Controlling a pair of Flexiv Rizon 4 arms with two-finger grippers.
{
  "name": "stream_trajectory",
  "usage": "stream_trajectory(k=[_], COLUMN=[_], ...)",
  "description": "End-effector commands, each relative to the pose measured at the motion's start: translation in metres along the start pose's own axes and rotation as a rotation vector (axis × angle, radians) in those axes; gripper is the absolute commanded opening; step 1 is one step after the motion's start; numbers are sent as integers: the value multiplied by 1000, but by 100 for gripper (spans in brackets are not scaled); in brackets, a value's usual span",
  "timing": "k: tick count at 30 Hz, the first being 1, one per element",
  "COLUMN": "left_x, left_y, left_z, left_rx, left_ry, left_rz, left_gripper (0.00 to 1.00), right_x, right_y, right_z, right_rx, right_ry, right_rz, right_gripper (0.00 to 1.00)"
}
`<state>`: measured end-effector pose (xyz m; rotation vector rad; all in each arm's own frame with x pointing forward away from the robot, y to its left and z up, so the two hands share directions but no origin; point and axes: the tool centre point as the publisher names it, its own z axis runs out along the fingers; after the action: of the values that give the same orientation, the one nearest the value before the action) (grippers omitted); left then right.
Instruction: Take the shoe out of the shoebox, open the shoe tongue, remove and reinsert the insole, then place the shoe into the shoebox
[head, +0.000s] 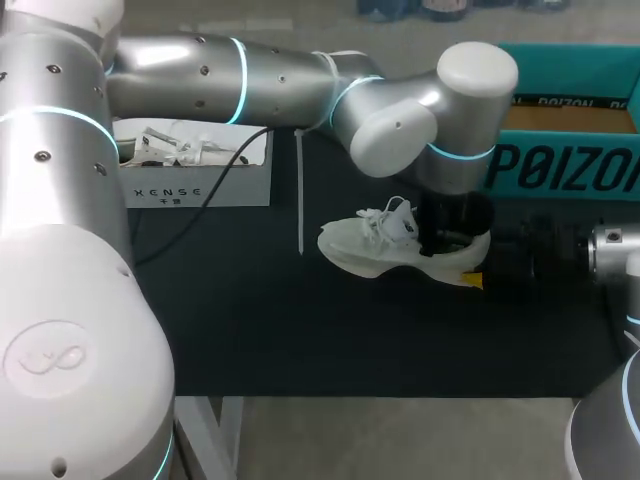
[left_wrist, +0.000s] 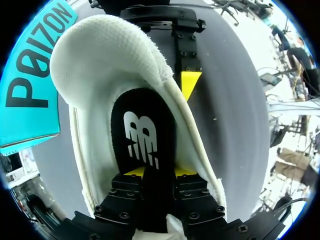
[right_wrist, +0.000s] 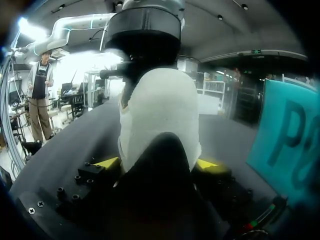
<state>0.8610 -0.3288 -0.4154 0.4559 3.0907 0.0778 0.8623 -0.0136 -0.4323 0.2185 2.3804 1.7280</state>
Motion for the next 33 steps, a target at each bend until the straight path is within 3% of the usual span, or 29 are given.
stream_trajectory(k=[1,33], left_x=[4,2], left_y=[-9,-4], left_z=[37,-32], left_rx=[3,2], left_ry=[-10,-200], left_rz=[-11,-50], left_gripper=[0,0], right_x=[1,1], right_y=[-2,-2], right_z=[2,2], right_rx=[0,0], right_ry=[-1,-1], right_rz=[1,1], right_gripper=[0,0])
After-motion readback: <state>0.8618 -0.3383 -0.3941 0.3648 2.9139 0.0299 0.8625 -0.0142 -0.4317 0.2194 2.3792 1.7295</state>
